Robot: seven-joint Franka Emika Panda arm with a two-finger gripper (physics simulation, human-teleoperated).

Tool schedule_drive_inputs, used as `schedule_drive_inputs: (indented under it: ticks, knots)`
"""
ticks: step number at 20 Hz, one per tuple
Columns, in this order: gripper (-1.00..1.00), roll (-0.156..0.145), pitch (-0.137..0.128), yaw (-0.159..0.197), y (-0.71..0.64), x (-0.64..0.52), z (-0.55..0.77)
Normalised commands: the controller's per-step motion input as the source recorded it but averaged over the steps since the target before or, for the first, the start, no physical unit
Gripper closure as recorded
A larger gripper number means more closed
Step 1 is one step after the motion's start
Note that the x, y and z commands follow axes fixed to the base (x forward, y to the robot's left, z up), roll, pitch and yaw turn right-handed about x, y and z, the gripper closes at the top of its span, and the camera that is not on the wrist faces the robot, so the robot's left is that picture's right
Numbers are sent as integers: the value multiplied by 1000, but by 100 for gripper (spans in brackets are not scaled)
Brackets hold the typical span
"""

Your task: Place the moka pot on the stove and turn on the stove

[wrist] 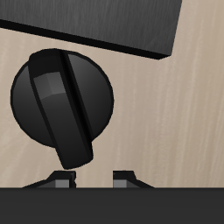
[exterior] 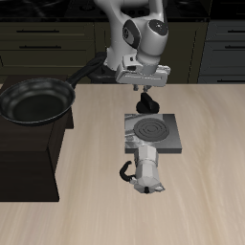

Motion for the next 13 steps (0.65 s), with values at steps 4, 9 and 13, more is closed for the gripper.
schedule_drive_inputs:
  ticks: [4,9,13]
  knots:
    - [100,-70,-41,67,-285,371,276]
    - [100,-29,-28,14,-44,88,73]
    - [-100,79,115,-59,153,92,-25]
